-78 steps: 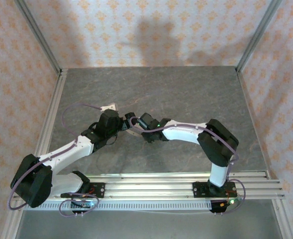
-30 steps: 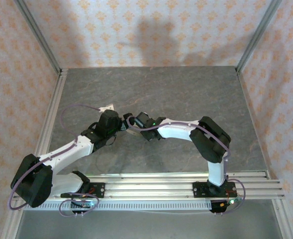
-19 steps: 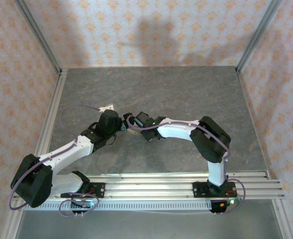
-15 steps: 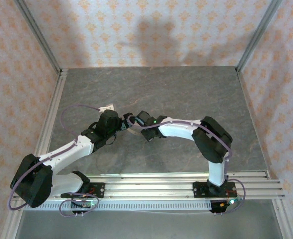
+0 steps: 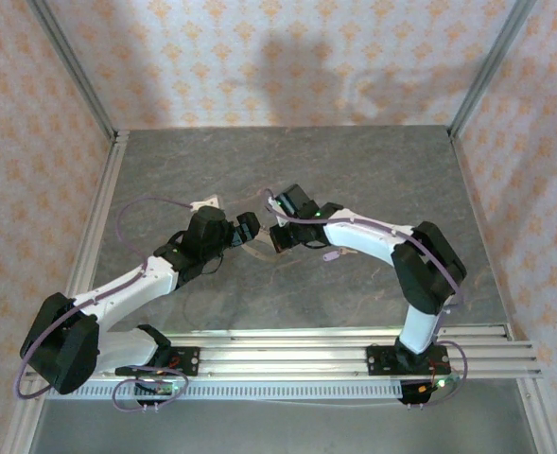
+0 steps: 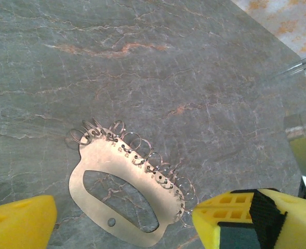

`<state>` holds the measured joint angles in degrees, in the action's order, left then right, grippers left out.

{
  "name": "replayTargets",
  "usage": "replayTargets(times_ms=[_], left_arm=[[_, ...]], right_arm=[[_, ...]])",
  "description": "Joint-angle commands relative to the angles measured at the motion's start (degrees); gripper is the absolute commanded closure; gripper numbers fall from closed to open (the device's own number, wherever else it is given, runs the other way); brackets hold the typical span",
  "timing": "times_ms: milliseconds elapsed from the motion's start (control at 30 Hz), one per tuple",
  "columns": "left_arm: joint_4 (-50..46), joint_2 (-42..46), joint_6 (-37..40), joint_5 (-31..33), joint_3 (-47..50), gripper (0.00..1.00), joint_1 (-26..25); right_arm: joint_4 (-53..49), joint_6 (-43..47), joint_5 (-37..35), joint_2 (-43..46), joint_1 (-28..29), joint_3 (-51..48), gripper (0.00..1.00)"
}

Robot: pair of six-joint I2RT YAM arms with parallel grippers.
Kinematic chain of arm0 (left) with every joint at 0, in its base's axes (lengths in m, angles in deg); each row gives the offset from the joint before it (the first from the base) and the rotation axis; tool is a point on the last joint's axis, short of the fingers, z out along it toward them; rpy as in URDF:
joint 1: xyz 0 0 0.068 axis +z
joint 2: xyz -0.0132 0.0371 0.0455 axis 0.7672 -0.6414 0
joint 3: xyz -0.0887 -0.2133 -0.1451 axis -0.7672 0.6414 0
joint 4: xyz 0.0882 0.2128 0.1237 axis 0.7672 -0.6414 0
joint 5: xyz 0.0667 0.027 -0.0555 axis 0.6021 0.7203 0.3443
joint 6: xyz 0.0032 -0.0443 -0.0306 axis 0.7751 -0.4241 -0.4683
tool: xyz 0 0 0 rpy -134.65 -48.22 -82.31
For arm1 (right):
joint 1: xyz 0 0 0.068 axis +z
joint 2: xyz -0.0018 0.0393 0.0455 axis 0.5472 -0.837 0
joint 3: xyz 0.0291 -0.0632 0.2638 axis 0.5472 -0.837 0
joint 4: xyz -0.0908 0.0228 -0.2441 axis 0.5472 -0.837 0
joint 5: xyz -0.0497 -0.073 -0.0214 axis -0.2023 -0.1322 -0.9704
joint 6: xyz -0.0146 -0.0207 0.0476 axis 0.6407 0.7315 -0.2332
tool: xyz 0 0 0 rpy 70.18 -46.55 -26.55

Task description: Put the keys on the keyring

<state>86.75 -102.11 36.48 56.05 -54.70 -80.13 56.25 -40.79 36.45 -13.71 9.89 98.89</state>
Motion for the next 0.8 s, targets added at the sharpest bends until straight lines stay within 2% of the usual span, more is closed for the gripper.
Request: replayTargets(times_ms=[0,100,267,367,767], left_arm=[[-0.8,-0.1,-0.7,0.6,-1.5,0.02,-0.3],[-1.2,-0.2,-0.5,0.8,-1.6,0.02,-0.2],[-1.2,-0.4,-0.2,0.4,-1.8,0.02,-0.2],[-1.0,-0.8,-0.2,0.1,-1.8,0.02,-0.1],[-1.2,-0.6,0.0,0.1,-1.9,0.02,0.0]], right_arm=[[1.0,-2.2,0.5,2.1,0.2,-2.7,0.93],[1.9,-3.2,-1.0,4.1,0.2,-6.4,0.71],[2.5,-3.5,-4.6,6.2,0.2,-10.9,0.5],[2.3,-3.2,-5.5,5.8,0.2,-11.1,0.46],[1.4,-1.0,-8.9,0.0,0.1,-7.1,0.45]])
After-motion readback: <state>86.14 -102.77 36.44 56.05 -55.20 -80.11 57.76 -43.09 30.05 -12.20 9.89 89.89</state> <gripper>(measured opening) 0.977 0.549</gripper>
